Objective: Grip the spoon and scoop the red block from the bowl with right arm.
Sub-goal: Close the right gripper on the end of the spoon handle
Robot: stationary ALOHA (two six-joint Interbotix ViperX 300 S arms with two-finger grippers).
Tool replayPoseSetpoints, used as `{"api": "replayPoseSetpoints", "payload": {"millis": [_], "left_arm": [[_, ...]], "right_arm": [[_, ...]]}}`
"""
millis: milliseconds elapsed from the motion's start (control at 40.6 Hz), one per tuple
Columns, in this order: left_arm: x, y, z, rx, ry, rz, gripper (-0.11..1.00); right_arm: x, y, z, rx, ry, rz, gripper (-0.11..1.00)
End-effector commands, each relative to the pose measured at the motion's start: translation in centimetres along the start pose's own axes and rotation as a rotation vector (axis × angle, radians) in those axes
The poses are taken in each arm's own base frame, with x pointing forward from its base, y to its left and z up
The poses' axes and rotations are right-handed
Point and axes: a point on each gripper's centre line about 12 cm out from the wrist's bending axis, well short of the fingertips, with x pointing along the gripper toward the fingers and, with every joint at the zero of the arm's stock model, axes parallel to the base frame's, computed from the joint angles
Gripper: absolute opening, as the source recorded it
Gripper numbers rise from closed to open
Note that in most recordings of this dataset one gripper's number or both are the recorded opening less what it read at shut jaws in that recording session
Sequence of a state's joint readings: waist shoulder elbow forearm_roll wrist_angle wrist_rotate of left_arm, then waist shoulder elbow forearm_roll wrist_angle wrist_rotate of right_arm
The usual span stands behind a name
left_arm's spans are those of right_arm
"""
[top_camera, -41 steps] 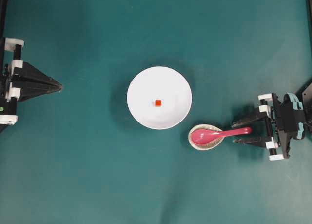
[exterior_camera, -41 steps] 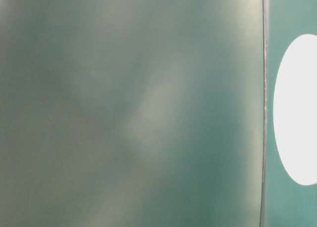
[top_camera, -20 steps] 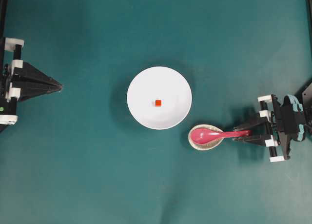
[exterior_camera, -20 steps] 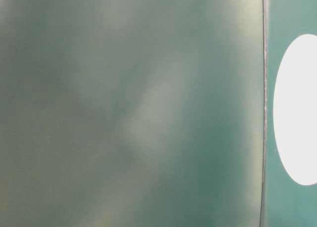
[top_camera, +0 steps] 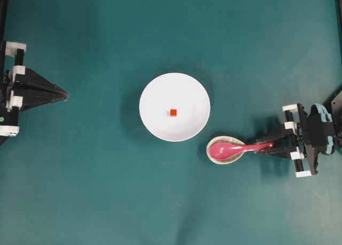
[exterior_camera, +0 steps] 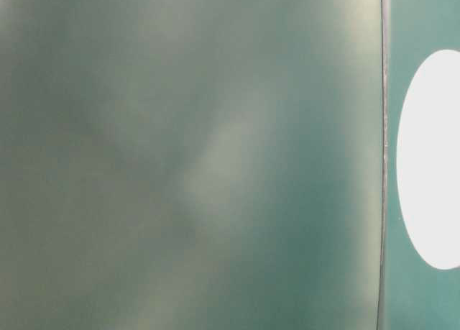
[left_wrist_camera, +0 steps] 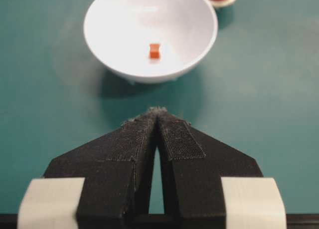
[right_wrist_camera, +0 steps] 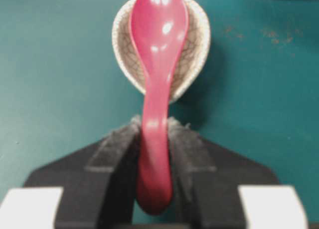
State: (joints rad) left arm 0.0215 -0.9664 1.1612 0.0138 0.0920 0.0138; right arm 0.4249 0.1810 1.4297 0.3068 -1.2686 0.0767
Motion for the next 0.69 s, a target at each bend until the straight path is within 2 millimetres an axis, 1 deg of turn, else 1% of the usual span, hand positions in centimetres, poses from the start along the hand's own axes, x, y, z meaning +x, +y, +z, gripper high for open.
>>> {"api": "replayPoseSetpoints", "payload": {"millis": [0,197,370,666], "left_arm": [[0.06,0.09,0.96,-0.001,-0.021,0.004,0.00],[0.06,0.09,0.96,-0.001,-0.021,0.004,0.00],[0.06,0.09,0.96,-0.001,-0.021,0.004,0.00],[0.06,0.06,0.96,0.000,-0.021,0.002,0.00]], "right_arm": [[0.17,0.19,0.48,0.009,-0.028,0.005,0.26],[0.42,0.22,0.61,0.013,-0.034,0.000,0.23],[0.51,0.26,0.94,0.019,-0.047,-0.001,0.23],[-0.07,-0.03,0.99,0.031,-0.035,-0.013,0.23]]}}
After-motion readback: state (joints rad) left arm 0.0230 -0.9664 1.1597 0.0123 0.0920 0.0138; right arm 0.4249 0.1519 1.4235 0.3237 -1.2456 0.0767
